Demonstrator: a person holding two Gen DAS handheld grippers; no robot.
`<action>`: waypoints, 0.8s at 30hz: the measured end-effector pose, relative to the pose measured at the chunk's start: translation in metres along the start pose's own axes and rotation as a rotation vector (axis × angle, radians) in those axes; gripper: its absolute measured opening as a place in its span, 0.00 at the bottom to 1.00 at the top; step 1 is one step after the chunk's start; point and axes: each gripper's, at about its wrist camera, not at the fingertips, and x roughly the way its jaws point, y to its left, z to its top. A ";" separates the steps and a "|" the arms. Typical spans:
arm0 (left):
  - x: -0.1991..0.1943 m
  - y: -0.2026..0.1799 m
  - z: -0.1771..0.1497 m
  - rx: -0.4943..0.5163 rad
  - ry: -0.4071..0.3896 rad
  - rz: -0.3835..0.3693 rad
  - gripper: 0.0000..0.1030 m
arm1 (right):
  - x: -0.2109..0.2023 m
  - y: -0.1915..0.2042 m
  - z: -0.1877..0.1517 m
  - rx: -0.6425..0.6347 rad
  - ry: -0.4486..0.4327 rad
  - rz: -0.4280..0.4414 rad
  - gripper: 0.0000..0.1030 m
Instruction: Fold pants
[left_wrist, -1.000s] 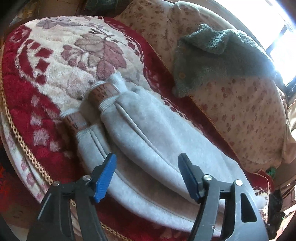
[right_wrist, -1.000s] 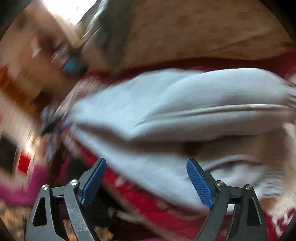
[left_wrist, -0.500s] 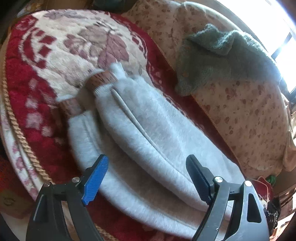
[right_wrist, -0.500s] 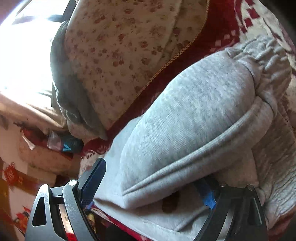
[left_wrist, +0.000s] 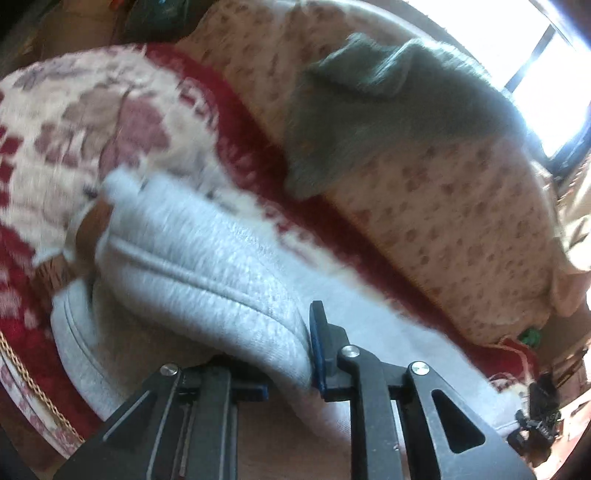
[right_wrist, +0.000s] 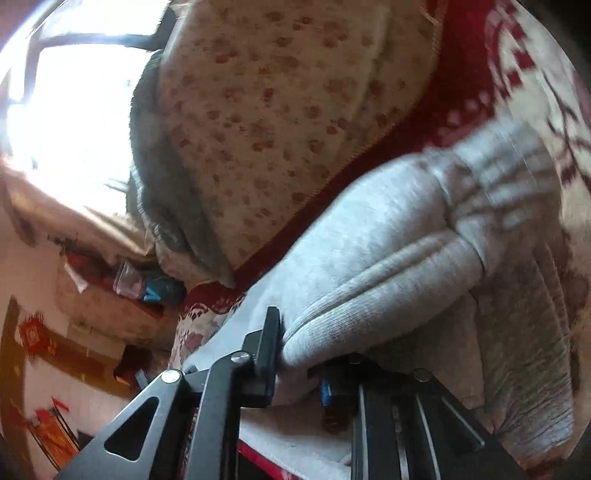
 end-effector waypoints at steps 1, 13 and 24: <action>-0.008 -0.003 0.004 0.000 -0.010 -0.019 0.15 | -0.005 0.006 -0.001 -0.017 -0.001 0.016 0.16; -0.038 0.040 -0.033 -0.031 0.029 -0.026 0.15 | -0.061 0.057 -0.067 -0.162 0.105 0.119 0.15; -0.009 0.081 -0.064 -0.113 0.084 0.064 0.15 | -0.036 -0.030 -0.106 -0.012 0.246 -0.067 0.27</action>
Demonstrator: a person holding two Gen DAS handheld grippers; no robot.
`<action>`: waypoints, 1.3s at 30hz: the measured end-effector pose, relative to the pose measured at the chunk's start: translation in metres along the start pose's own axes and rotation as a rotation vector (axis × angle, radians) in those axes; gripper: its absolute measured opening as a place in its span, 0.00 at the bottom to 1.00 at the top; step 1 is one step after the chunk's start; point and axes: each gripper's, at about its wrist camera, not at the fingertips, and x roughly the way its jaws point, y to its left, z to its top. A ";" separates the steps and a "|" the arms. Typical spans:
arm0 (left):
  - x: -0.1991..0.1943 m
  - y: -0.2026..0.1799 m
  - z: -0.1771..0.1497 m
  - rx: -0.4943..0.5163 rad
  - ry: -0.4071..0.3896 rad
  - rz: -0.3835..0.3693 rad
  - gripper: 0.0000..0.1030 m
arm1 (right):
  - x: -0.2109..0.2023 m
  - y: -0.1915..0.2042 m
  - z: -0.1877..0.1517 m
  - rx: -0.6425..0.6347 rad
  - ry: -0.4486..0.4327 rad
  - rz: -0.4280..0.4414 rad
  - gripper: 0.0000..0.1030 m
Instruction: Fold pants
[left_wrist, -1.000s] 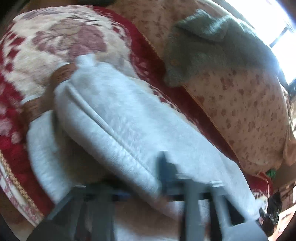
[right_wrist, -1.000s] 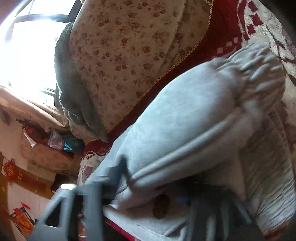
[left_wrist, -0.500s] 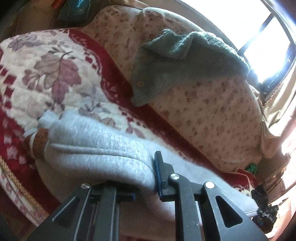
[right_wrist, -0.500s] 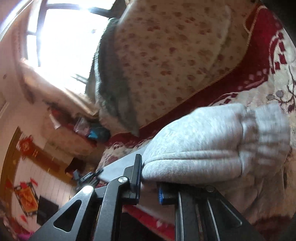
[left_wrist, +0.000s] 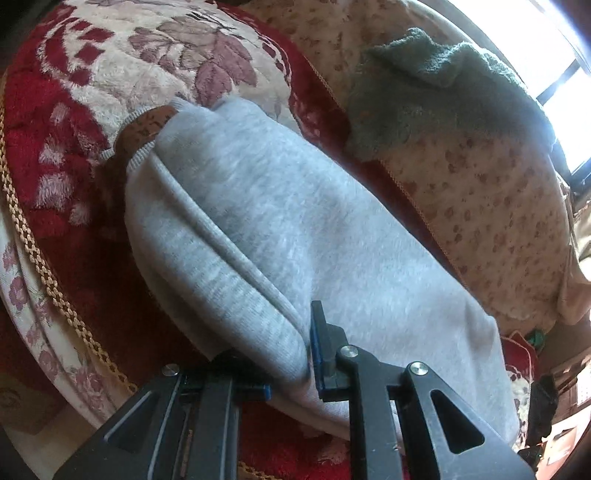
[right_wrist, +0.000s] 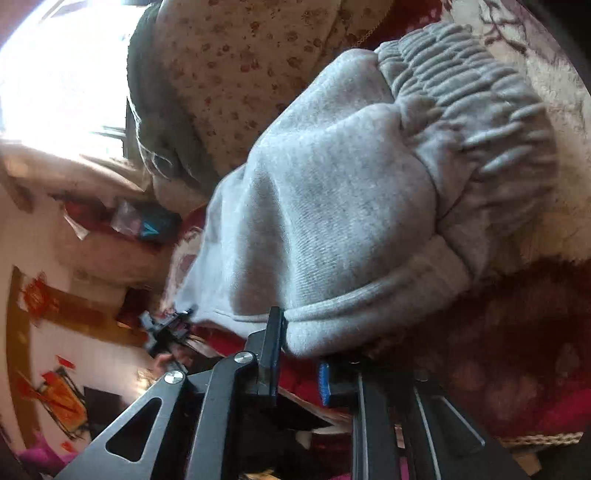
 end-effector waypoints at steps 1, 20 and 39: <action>-0.001 0.000 0.001 0.005 -0.001 0.002 0.15 | -0.004 0.005 0.002 -0.023 0.013 -0.026 0.34; -0.055 -0.049 0.012 0.169 -0.221 0.171 0.73 | 0.032 0.137 0.071 -0.412 0.022 -0.099 0.84; -0.087 -0.037 0.026 0.141 -0.335 0.229 0.78 | 0.268 0.142 0.149 -0.505 0.015 -0.618 0.89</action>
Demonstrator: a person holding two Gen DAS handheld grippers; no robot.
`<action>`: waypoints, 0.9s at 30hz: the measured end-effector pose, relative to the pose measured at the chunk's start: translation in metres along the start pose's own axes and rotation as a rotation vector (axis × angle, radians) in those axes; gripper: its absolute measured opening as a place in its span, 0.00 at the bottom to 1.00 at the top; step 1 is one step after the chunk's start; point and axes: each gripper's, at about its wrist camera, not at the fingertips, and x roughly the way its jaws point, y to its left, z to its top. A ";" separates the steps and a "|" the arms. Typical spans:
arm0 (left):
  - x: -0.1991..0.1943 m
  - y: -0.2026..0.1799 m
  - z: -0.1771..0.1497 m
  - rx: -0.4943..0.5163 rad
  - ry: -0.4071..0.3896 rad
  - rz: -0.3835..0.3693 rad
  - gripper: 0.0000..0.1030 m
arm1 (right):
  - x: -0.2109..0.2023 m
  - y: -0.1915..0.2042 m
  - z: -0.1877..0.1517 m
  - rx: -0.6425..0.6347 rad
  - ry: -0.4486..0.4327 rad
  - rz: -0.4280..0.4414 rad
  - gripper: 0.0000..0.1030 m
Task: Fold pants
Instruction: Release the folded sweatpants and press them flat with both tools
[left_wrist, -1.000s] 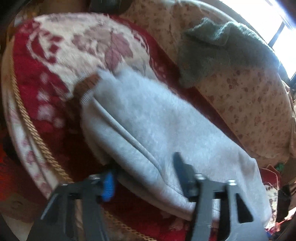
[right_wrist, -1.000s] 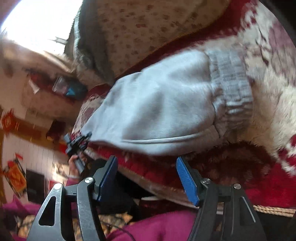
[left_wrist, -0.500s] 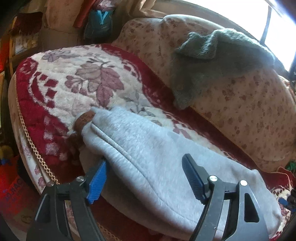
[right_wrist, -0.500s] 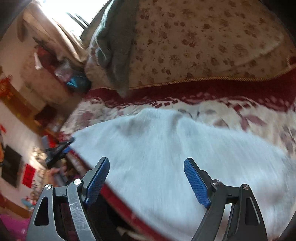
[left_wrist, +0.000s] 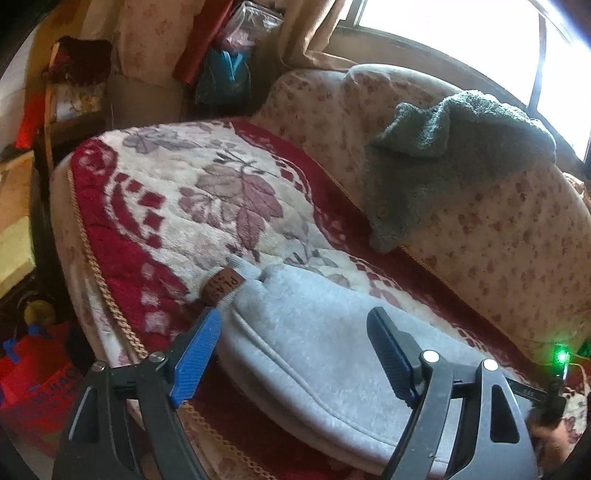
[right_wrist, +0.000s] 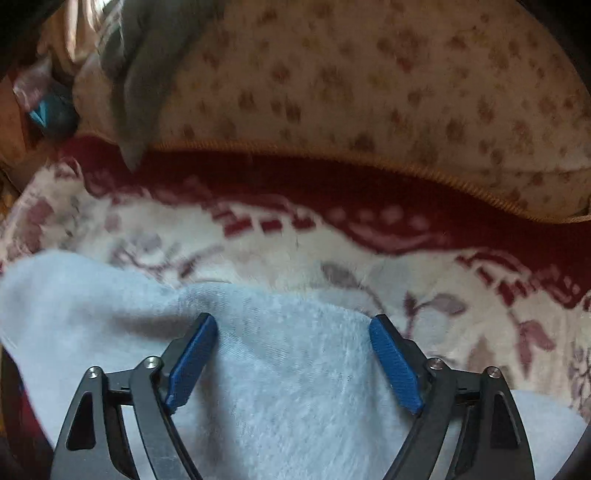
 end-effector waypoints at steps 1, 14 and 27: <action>0.003 -0.002 0.000 0.002 0.007 -0.009 0.78 | -0.002 -0.004 -0.001 0.019 -0.012 0.013 0.90; 0.091 0.024 -0.029 -0.113 0.175 -0.015 0.78 | -0.020 0.026 -0.022 -0.114 0.006 0.001 0.96; 0.032 0.072 -0.042 -0.223 0.114 -0.028 0.84 | -0.078 0.127 0.006 -0.280 -0.060 0.291 0.96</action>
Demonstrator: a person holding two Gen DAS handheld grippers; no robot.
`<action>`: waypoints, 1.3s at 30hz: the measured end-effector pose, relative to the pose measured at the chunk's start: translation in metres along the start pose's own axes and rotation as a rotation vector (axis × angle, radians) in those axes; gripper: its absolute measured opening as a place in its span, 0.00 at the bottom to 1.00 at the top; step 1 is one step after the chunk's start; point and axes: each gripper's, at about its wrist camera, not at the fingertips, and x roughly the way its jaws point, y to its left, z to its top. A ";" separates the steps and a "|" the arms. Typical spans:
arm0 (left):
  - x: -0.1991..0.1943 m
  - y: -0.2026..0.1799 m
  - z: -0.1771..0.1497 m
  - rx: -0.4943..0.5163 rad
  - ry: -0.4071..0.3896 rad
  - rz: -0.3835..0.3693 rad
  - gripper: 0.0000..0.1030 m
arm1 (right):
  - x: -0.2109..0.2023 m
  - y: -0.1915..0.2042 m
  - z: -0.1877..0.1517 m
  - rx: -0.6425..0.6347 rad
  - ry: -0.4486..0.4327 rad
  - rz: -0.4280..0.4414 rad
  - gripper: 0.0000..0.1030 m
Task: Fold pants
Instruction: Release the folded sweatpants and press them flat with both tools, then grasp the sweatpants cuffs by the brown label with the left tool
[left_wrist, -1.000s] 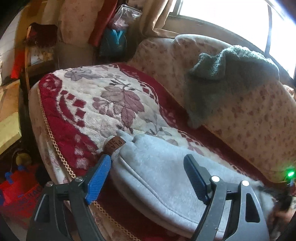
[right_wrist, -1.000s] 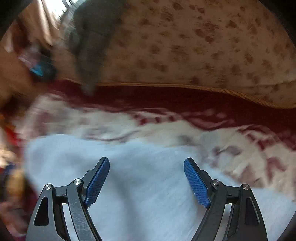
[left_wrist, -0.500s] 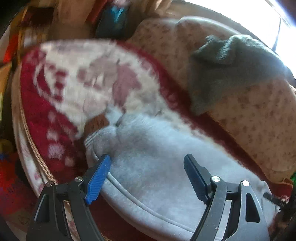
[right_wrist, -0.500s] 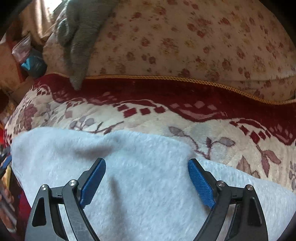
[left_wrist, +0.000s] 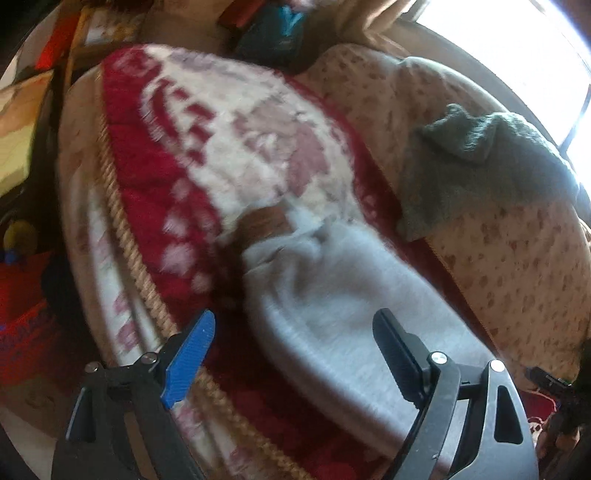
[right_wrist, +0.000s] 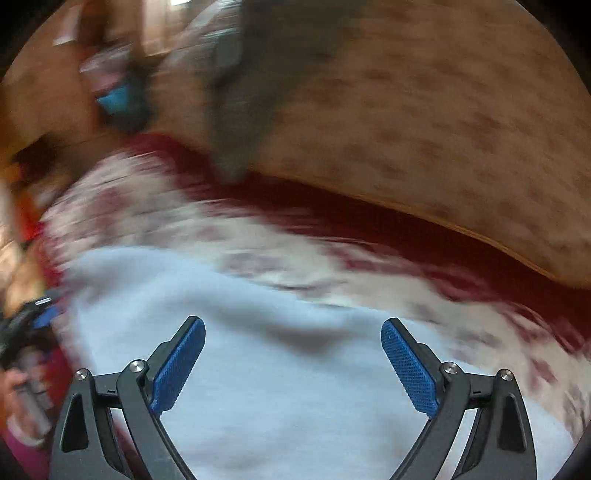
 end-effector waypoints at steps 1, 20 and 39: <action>0.002 0.004 -0.002 -0.002 0.015 0.004 0.84 | 0.009 0.019 0.005 -0.038 0.021 0.055 0.96; 0.068 -0.004 -0.003 0.036 0.043 0.051 0.94 | 0.210 0.181 0.073 -0.281 0.115 0.065 0.95; 0.092 -0.015 0.015 0.044 0.009 -0.057 0.58 | 0.161 0.139 0.054 -0.290 0.127 0.128 0.99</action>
